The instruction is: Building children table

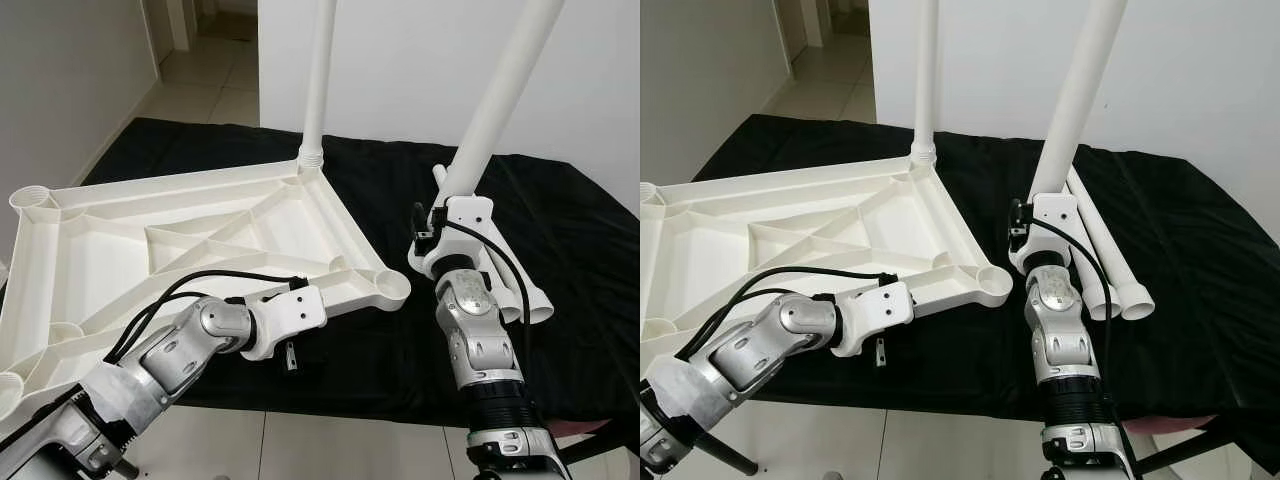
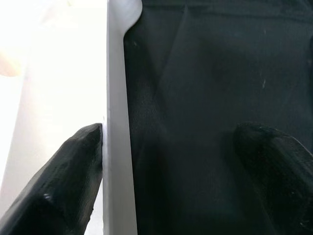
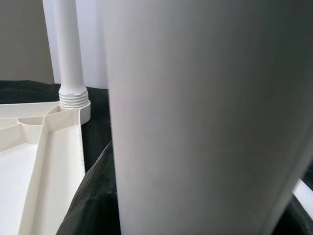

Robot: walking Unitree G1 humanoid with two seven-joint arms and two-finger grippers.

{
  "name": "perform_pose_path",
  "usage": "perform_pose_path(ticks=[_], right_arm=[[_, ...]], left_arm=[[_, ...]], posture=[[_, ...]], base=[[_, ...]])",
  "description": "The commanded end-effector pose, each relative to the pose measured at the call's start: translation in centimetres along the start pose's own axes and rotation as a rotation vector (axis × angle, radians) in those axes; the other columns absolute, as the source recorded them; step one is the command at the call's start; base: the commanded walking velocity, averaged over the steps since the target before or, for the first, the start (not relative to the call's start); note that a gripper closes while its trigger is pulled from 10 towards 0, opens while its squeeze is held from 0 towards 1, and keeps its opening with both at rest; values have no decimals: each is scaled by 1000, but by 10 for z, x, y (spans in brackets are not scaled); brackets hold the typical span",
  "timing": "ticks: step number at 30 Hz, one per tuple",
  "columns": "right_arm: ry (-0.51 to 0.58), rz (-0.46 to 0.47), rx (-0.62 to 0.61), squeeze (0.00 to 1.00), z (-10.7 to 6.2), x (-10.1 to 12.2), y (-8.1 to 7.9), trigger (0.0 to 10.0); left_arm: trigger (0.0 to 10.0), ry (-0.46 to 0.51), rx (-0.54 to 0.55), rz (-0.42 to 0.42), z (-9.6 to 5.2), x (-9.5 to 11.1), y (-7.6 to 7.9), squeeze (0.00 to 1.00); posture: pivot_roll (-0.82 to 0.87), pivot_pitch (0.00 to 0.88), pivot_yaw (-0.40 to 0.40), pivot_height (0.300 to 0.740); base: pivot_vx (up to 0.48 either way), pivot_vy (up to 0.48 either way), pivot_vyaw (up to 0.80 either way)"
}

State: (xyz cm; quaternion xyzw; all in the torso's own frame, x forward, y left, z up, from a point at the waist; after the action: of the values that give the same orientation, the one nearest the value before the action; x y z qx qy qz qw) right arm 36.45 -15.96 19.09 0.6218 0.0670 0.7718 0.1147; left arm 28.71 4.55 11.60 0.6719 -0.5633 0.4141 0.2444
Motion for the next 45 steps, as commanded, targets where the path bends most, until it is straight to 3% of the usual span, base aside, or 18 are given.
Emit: perform_pose_path(ticks=[1,3,4,7,13,18,19,21,26,29,39,42,45], right_arm=[[-12,-3,27,0,0,-3,-3,10000],[-12,-3,27,0,0,-3,-3,10000],[-34,-11,73,0,-3,-12,-10,10000],[-50,-18,107,0,-5,-18,-15,10000],[-69,-15,139,0,-5,-27,-21,10000],[-84,21,156,0,-7,-34,-24,10000],[-84,41,172,0,-9,-37,-27,10000],[-55,64,193,0,-10,-34,-30,10000],[-34,89,192,0,-11,-35,-31,10000],[-55,130,189,0,-18,-47,-29,10000],[-101,206,156,0,-26,-73,-17,10000],[-101,206,156,0,-26,-73,-17,10000],[-103,139,229,0,-30,-80,-24,10000]], left_arm=[[10000,-1,-240,20,-1,12,13,0],[10000,-1,-240,20,-1,12,13,0],[10000,123,-112,-43,1,36,-3,0],[10000,226,-26,-91,0,53,-12,0],[10000,388,118,-180,-6,72,-23,0],[10000,464,214,-234,-10,78,-31,0],[10000,517,281,-286,-14,81,-37,0],[10000,558,310,-332,-17,83,-38,0],[10000,580,340,-354,-19,81,-37,0],[10000,560,359,-394,-15,68,-31,0],[10000,555,362,-414,-16,59,-19,0],[10000,555,362,-414,-16,59,-19,0],[10000,556,358,-419,-18,59,-18,0]], posture=[[-30,0,-59,740],[-30,0,-59,740],[-30,0,-60,740],[-30,0,-62,740],[-21,0,-71,740],[-10,0,-80,740],[-10,0,-80,740],[1,0,-88,740],[2,0,-91,740],[9,0,-97,740],[6,0,-86,740],[6,0,-86,740],[11,0,-80,740]], base=[[0,0,0],[0,0,0],[0,0,0],[0,0,0],[0,0,0],[0,0,0],[0,0,0],[0,0,0],[0,0,0],[0,0,0],[0,0,0],[0,0,0],[0,0,0]])
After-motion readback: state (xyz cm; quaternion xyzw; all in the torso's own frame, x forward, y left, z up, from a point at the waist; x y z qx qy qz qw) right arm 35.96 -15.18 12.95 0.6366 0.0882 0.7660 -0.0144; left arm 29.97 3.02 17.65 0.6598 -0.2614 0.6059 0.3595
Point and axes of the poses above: a point about 5 cm out from each wrist's last joint towards the gripper, its own z axis pointing out of the wrist towards the gripper, its own x axis along the axis of the wrist's last joint, y = z × x, the point moved 3 cm from there along z, pointing out of the wrist towards the gripper, and after that the axes turned 12 degrees about -z, right-handed, at the moved point
